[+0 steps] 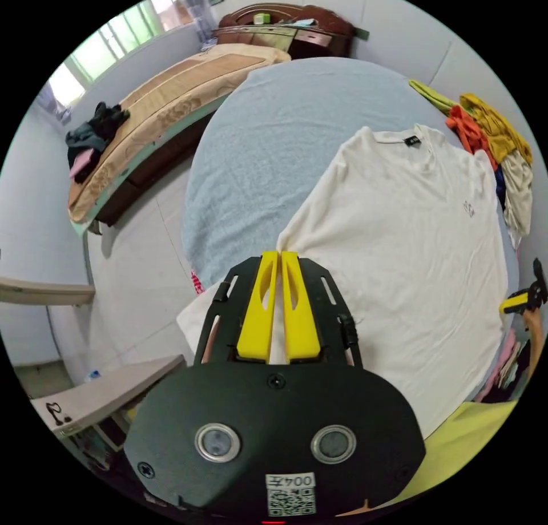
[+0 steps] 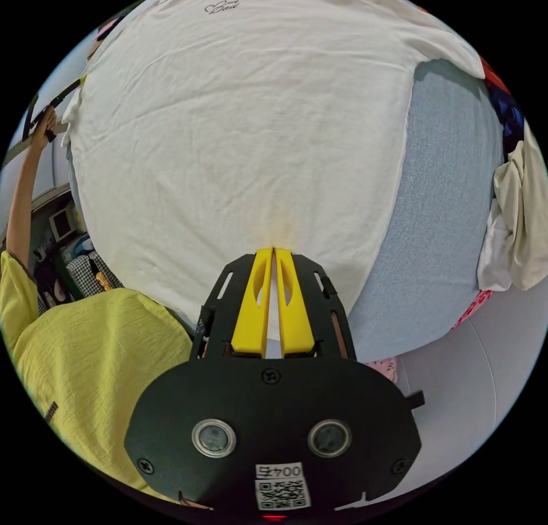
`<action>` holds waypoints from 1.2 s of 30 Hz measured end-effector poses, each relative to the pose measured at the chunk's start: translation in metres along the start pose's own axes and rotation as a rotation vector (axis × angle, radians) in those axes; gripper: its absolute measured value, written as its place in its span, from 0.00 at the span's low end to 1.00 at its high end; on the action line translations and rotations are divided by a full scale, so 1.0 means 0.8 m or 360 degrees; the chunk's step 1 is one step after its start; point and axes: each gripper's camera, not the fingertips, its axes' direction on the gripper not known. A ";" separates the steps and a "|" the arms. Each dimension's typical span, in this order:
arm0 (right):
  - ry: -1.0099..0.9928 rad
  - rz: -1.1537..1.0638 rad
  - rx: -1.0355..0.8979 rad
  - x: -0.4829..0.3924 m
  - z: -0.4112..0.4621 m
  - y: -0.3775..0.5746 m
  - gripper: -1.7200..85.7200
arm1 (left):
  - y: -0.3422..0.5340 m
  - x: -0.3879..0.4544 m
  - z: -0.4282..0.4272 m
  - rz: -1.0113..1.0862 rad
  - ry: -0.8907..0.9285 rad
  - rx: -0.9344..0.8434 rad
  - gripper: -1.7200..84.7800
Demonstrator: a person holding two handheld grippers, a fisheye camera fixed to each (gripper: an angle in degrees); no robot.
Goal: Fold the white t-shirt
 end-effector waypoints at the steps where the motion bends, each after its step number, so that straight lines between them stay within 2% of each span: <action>1: 0.0008 -0.0002 0.0003 0.000 -0.001 -0.001 0.01 | 0.004 -0.006 0.001 -0.0051 0.0049 0.0028 0.03; 5: 0.0031 -0.0026 0.0036 0.002 -0.002 0.001 0.01 | 0.018 -0.035 0.005 -0.0147 0.0287 0.0074 0.03; 8: -0.0004 0.0022 0.0092 0.010 -0.003 0.008 0.01 | 0.031 -0.055 0.000 -0.0263 0.0332 0.0125 0.04; 13: -0.0096 0.0190 0.0291 0.027 -0.001 0.032 0.01 | 0.049 -0.062 -0.027 -0.0372 0.0251 0.0199 0.05; 15: -0.0087 0.0153 0.0307 0.029 0.000 0.035 0.01 | 0.053 -0.049 -0.041 -0.0328 0.0169 0.0212 0.05; 18: -0.0090 0.0048 0.0108 0.035 -0.004 0.024 0.01 | 0.065 -0.023 -0.058 -0.0231 0.0082 0.0231 0.04; 22: -0.0053 -0.0111 0.0560 0.045 -0.084 0.023 0.01 | 0.093 0.010 -0.067 -0.0214 0.0177 0.0251 0.04; 25: -0.0115 -0.0237 0.0766 0.062 -0.140 0.001 0.01 | 0.120 0.040 -0.070 -0.0232 0.0216 0.0239 0.03; 30: -0.0294 -0.0378 0.0864 0.101 -0.184 -0.044 0.01 | 0.145 0.084 -0.072 -0.0243 0.0174 0.0176 0.03; 36: -0.0290 -0.0472 0.0954 0.112 -0.202 -0.093 0.01 | 0.133 0.102 -0.058 -0.0173 0.0179 0.0216 0.04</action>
